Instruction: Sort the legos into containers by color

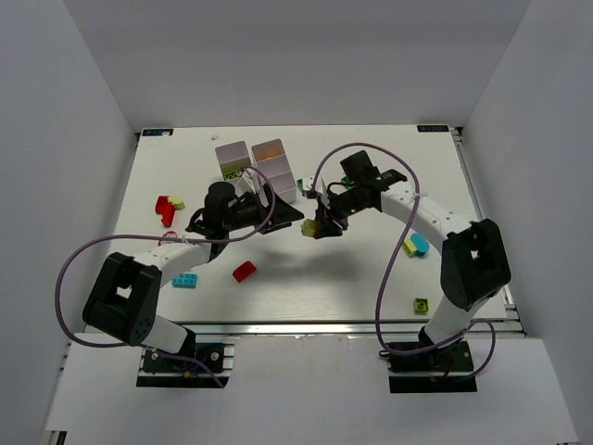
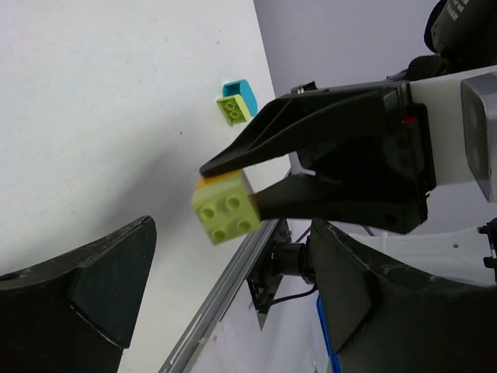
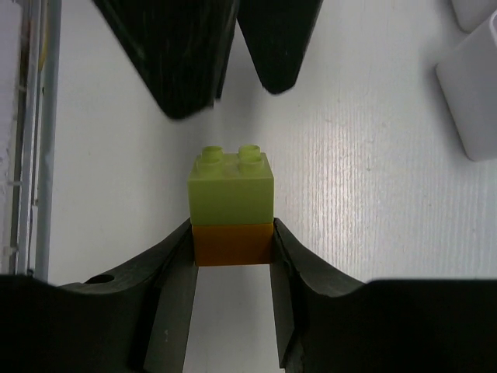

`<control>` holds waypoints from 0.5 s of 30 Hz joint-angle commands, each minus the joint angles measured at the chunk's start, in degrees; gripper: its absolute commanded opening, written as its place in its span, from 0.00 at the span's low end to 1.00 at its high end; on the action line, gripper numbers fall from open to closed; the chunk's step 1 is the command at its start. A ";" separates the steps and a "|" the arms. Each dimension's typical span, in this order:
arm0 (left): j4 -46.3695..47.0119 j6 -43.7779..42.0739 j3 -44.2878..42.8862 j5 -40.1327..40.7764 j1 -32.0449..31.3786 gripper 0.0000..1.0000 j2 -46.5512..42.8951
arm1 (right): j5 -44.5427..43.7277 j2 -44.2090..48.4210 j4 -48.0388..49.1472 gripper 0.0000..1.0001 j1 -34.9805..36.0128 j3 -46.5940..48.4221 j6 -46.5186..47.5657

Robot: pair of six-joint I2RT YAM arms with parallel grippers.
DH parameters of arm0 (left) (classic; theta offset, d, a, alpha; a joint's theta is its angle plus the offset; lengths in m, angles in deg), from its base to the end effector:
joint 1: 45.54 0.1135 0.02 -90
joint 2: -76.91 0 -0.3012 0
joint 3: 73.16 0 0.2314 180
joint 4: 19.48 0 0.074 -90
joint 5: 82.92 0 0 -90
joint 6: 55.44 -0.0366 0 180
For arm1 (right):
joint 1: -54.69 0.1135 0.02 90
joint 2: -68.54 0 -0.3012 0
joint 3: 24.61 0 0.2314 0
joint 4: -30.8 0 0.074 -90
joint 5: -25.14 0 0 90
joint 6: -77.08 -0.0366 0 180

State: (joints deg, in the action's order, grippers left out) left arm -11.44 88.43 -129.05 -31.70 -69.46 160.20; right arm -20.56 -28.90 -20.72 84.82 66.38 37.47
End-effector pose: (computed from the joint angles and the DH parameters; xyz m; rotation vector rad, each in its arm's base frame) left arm 0.2530 -0.1373 0.2722 -0.0366 2.1546 -1.5030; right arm 0.2830 0.1938 0.3012 -1.7248 1.6127 0.8214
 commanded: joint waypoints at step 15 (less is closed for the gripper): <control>-4.96 -3.06 -2.99 2.13 -1.92 0.79 -0.14 | -4.92 2.17 8.54 0.00 4.41 2.26 -11.54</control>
State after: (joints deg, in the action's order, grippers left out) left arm -15.37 86.48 -130.58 -30.17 -70.90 160.22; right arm -25.04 -28.90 -14.39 88.64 67.15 27.18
